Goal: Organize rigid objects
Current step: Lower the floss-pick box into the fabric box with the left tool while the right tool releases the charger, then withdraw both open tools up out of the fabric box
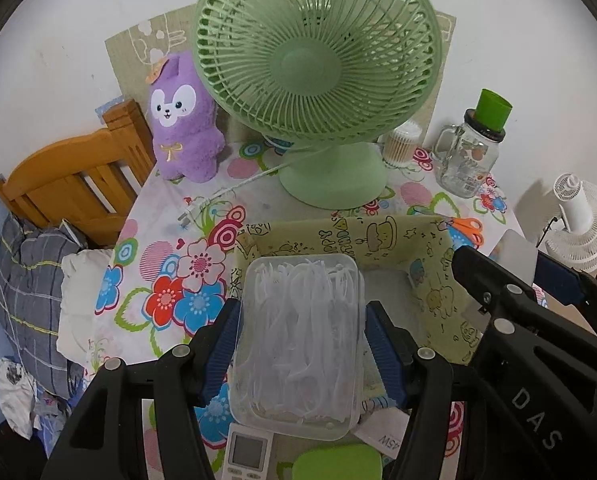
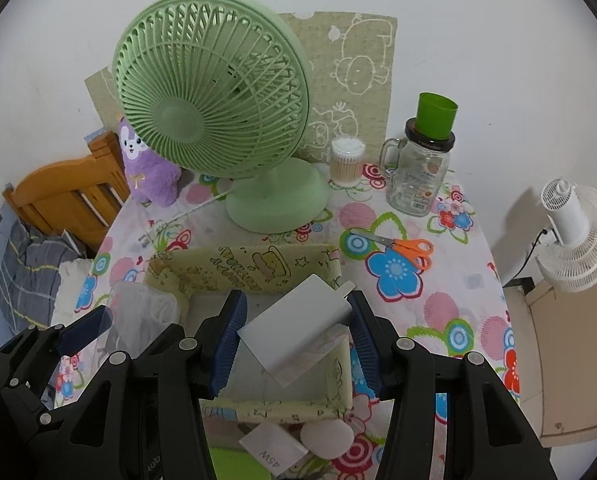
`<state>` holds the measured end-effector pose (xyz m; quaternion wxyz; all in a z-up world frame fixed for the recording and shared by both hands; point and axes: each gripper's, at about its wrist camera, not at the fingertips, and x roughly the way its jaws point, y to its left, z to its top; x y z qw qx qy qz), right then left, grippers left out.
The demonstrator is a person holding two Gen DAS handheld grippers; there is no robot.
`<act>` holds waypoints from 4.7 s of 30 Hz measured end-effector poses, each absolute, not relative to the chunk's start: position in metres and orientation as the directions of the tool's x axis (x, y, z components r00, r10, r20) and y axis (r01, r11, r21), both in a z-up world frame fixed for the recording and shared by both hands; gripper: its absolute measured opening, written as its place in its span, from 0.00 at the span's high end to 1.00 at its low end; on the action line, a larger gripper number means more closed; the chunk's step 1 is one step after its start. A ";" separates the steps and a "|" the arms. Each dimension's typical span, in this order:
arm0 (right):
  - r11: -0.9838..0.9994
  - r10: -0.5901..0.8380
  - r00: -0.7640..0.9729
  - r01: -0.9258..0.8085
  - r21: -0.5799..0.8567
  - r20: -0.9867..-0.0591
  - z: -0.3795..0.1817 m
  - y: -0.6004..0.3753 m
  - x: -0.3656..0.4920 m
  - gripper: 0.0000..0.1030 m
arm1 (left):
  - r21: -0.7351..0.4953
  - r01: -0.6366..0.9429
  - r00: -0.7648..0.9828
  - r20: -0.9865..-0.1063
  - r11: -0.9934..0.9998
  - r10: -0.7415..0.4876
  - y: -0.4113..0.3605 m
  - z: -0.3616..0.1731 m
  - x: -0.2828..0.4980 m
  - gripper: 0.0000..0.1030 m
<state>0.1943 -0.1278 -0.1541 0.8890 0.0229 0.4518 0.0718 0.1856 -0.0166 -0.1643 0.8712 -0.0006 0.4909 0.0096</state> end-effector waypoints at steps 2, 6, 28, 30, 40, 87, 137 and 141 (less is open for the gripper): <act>0.988 0.149 0.577 -0.108 0.106 -0.803 -0.158 -0.126 0.200 0.46 | 0.004 -0.019 0.511 -0.859 1.000 0.013 -0.017 -0.169 0.189 0.37; 0.988 0.153 0.570 -0.112 0.108 -0.808 -0.167 -0.124 0.210 0.46 | 0.008 -0.025 0.495 -0.869 1.000 0.019 -0.016 -0.178 0.197 0.37; 0.989 0.144 0.520 -0.096 0.110 -0.842 -0.212 -0.113 0.257 0.46 | 0.057 0.002 0.424 -0.904 0.998 0.051 -0.018 -0.220 0.217 0.36; 0.990 0.143 0.513 -0.094 0.109 -0.846 -0.215 -0.111 0.260 0.46 | 0.067 0.013 0.423 -0.905 0.998 0.055 -0.019 -0.222 0.217 0.36; 0.990 0.138 0.515 -0.086 0.109 -0.846 -0.224 -0.107 0.266 0.46 | 0.059 0.028 0.427 -0.903 0.998 0.042 -0.020 -0.222 0.219 0.25; 0.987 0.160 0.571 -0.075 0.143 -0.805 -0.159 -0.127 0.188 0.21 | 0.011 0.027 0.493 -0.870 1.000 -0.004 -0.014 -0.163 0.168 0.04; 0.992 0.125 0.569 -0.050 0.117 -0.813 -0.153 -0.128 0.090 0.21 | -0.026 0.036 0.475 -0.879 0.999 -0.040 0.011 -0.167 0.087 0.04; 0.993 0.118 0.571 -0.043 0.114 -0.813 -0.162 -0.126 0.085 0.21 | -0.020 0.039 0.460 -0.887 0.999 -0.036 0.013 -0.178 0.083 0.04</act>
